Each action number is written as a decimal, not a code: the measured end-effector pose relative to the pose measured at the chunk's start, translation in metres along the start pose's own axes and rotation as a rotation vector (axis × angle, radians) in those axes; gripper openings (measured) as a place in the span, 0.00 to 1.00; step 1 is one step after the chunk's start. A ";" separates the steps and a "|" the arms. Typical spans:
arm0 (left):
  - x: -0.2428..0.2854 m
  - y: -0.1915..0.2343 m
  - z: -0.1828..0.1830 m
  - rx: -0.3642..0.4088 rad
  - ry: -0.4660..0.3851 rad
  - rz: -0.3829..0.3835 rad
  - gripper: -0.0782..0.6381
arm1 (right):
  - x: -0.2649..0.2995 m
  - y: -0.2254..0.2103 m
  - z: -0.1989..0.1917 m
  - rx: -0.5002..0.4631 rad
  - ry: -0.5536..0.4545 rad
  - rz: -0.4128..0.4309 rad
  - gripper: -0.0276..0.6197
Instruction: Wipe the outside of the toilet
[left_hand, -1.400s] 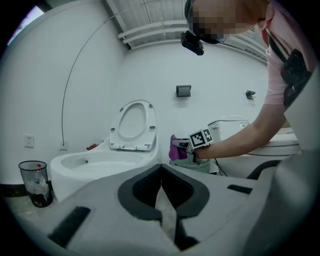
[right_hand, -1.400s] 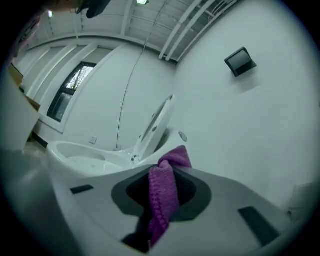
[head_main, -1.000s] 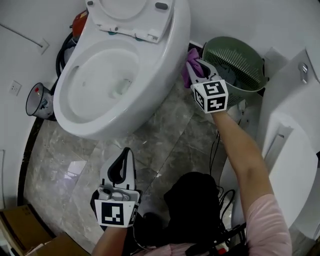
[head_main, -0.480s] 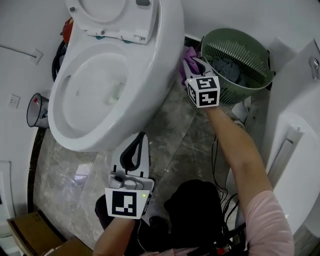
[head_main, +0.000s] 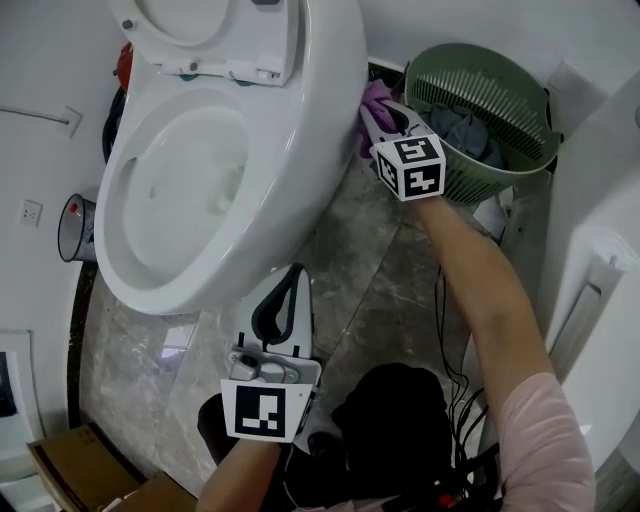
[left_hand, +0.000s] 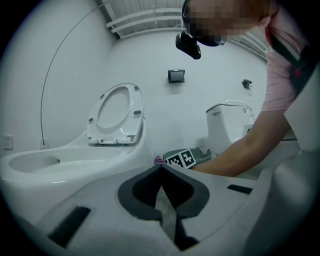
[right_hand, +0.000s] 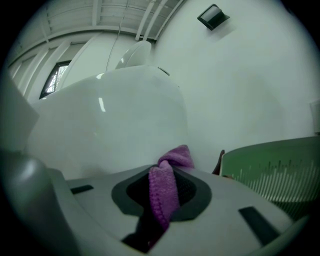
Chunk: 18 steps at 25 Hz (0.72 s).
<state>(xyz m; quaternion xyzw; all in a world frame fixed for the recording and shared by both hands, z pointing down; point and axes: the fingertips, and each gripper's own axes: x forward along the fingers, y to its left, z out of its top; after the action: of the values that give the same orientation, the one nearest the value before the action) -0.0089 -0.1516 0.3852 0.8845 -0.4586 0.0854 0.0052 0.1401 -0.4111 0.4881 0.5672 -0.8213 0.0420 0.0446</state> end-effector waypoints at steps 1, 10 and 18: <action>0.000 0.001 0.000 0.003 -0.003 0.001 0.12 | 0.000 0.000 0.000 0.004 -0.005 0.010 0.14; -0.010 0.005 -0.006 -0.001 0.021 0.022 0.12 | -0.005 0.010 0.002 0.047 -0.007 0.108 0.13; -0.020 0.007 -0.004 0.003 0.014 0.018 0.12 | -0.017 0.028 0.000 0.064 -0.008 0.166 0.13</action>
<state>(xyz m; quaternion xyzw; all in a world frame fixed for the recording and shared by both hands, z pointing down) -0.0263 -0.1387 0.3860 0.8797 -0.4664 0.0922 0.0062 0.1200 -0.3852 0.4852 0.4987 -0.8638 0.0694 0.0194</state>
